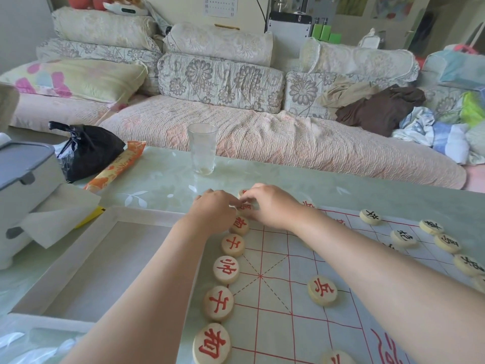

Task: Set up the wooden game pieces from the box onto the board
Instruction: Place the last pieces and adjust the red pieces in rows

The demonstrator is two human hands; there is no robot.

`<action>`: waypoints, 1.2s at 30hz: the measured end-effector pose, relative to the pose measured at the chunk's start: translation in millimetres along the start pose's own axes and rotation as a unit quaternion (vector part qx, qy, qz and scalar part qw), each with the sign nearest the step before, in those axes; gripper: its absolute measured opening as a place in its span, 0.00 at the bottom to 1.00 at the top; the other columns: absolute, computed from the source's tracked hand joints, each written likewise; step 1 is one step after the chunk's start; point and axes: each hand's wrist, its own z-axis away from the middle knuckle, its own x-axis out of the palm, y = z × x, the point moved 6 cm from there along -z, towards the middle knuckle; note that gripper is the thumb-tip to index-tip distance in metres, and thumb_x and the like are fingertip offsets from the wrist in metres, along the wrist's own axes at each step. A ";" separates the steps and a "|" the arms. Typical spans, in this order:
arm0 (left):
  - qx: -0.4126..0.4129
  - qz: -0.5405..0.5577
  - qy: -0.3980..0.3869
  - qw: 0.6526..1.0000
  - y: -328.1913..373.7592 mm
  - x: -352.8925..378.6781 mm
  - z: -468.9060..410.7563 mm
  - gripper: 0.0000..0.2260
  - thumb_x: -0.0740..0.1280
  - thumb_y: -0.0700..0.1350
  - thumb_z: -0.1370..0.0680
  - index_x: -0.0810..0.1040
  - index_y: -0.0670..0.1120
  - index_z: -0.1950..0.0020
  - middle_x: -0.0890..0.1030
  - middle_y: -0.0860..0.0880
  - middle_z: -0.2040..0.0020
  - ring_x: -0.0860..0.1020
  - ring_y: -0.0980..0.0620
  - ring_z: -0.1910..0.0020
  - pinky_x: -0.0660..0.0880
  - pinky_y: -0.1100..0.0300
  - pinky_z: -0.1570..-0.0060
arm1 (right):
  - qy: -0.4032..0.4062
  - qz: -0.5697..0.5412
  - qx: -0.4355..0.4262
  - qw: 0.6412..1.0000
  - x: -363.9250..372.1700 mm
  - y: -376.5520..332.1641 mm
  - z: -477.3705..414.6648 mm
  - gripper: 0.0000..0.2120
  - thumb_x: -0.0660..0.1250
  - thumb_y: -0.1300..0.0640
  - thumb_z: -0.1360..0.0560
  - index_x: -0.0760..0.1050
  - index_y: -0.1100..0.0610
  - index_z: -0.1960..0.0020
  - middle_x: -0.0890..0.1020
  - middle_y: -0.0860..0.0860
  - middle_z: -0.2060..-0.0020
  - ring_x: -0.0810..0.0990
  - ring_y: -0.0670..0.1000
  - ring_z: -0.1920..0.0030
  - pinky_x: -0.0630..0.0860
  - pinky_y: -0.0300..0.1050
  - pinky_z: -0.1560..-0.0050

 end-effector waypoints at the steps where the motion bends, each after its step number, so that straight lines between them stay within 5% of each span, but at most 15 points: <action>1: 0.001 -0.004 0.006 1.000 0.6 -1.0 0.8 0.19 0.60 0.43 0.22 0.76 0.61 0.35 0.77 0.50 0.36 0.67 0.49 0.34 0.63 0.55 0.37 | 0.003 -0.005 0.002 1.000 1.3 0.2 0.4 0.16 0.71 0.42 0.25 0.80 0.46 0.39 0.76 0.47 0.47 0.77 0.50 0.45 0.75 0.51 0.43; 8: -0.012 0.046 0.030 0.998 -2.6 -5.6 -3.4 0.15 0.61 0.45 0.22 0.77 0.58 0.38 0.79 0.55 0.39 0.73 0.51 0.38 0.69 0.57 0.39 | 0.049 -0.064 0.040 0.996 -17.9 12.7 -4.9 0.14 0.67 0.55 0.23 0.78 0.47 0.38 0.77 0.48 0.42 0.77 0.50 0.40 0.73 0.49 0.37; 11: -0.024 0.107 0.039 0.993 -0.9 -10.9 -19.0 0.15 0.60 0.42 0.22 0.79 0.54 0.39 0.80 0.53 0.41 0.77 0.51 0.44 0.72 0.61 0.46 | 0.004 -0.002 0.039 0.999 -26.0 19.5 -15.8 0.21 0.62 0.63 0.23 0.76 0.45 0.34 0.74 0.47 0.35 0.74 0.51 0.35 0.72 0.52 0.35; 14: -0.022 0.096 0.036 0.994 0.1 -10.2 -37.2 0.15 0.60 0.39 0.23 0.79 0.52 0.40 0.80 0.51 0.41 0.78 0.49 0.43 0.74 0.56 0.42 | -0.062 0.051 0.014 0.997 -23.5 18.8 -29.9 0.28 0.62 0.67 0.24 0.73 0.44 0.30 0.72 0.44 0.30 0.72 0.50 0.31 0.70 0.51 0.32; 21: 0.001 0.053 0.024 0.998 -7.6 -5.6 -53.4 0.16 0.60 0.37 0.23 0.83 0.53 0.47 0.82 0.52 0.47 0.76 0.53 0.54 0.70 0.64 0.53 | -0.121 0.109 -0.010 0.987 -7.0 21.5 -54.8 0.21 0.66 0.57 0.22 0.74 0.40 0.33 0.76 0.46 0.40 0.76 0.52 0.40 0.74 0.52 0.39; 26: 0.005 0.059 -0.002 0.998 -8.3 2.0 -56.8 0.18 0.58 0.37 0.22 0.82 0.56 0.44 0.80 0.53 0.41 0.77 0.51 0.44 0.72 0.63 0.48 | -0.110 0.160 0.032 0.980 -17.8 30.2 -52.3 0.25 0.66 0.40 0.23 0.71 0.47 0.29 0.74 0.51 0.36 0.75 0.55 0.37 0.73 0.49 0.40; 32: 0.012 0.044 -0.013 0.999 -13.5 11.5 -58.2 0.18 0.58 0.39 0.23 0.81 0.59 0.44 0.79 0.52 0.40 0.74 0.51 0.40 0.72 0.57 0.40 | -0.119 0.095 0.018 0.988 -12.9 32.7 -47.9 0.30 0.62 0.64 0.24 0.67 0.43 0.26 0.70 0.45 0.28 0.70 0.51 0.30 0.68 0.45 0.33; 36: 0.013 0.045 0.001 0.999 -10.1 8.2 -56.0 0.18 0.59 0.38 0.23 0.80 0.55 0.42 0.79 0.53 0.39 0.74 0.51 0.39 0.72 0.56 0.38 | -0.103 0.125 0.020 0.987 -11.3 33.9 -49.9 0.20 0.64 0.54 0.20 0.71 0.43 0.29 0.72 0.49 0.34 0.75 0.55 0.37 0.73 0.51 0.38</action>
